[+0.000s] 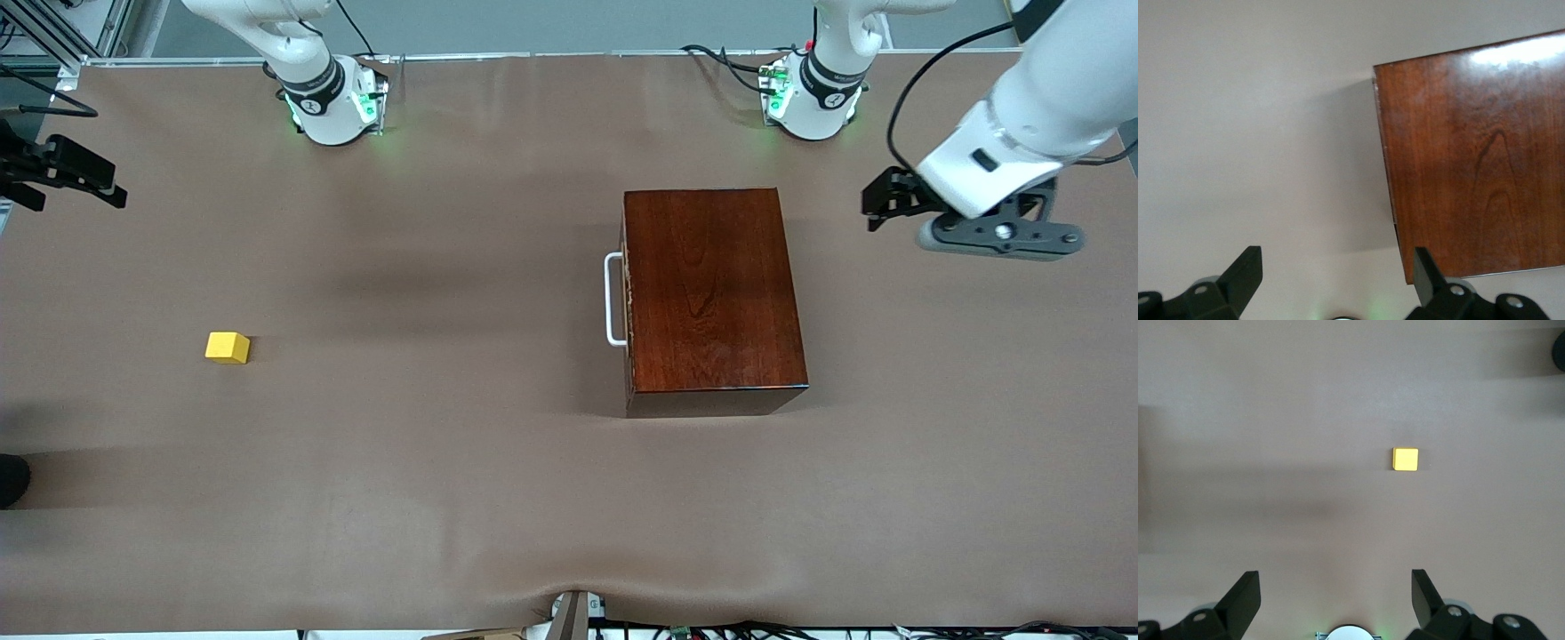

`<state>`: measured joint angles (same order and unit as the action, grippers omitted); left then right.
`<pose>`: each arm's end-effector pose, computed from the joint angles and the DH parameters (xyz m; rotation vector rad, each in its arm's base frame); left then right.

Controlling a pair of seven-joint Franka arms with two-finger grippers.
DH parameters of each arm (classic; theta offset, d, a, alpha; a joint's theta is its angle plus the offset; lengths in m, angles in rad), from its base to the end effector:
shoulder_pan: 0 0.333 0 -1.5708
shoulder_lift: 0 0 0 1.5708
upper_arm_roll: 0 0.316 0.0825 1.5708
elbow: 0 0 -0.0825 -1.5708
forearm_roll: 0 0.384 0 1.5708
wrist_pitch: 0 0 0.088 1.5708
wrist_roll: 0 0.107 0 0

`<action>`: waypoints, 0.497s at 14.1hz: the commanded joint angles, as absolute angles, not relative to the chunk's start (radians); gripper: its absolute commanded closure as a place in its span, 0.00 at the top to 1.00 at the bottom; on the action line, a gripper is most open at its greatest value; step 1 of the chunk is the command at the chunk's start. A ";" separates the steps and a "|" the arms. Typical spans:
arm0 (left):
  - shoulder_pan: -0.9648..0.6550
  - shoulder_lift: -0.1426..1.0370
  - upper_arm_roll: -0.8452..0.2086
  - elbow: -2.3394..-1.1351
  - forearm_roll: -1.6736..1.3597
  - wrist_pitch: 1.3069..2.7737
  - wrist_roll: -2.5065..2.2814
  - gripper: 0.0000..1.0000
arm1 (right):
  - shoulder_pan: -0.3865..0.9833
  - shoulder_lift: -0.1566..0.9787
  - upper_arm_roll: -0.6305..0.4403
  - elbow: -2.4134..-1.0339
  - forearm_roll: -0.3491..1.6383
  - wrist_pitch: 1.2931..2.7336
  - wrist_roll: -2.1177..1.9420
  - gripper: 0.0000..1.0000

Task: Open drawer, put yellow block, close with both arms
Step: 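Move the left gripper toward the white drawer handle of the cabinet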

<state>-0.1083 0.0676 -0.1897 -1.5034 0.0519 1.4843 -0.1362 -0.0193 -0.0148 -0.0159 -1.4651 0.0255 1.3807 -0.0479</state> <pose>0.5437 -0.1568 0.6116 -3.0730 0.2458 0.1158 0.5292 -0.0156 0.6654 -3.1114 -0.0259 0.1066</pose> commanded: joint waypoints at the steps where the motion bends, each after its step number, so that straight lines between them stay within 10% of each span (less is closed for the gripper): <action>1: -0.162 0.103 -0.195 -1.474 0.077 1.471 -0.227 1.00 | -0.025 -0.020 -0.015 -1.470 0.043 1.376 -0.044 1.00; 7: -0.302 0.161 -0.196 -1.471 0.129 1.473 -0.363 1.00 | -0.026 -0.020 -0.015 -1.470 0.043 1.374 -0.044 1.00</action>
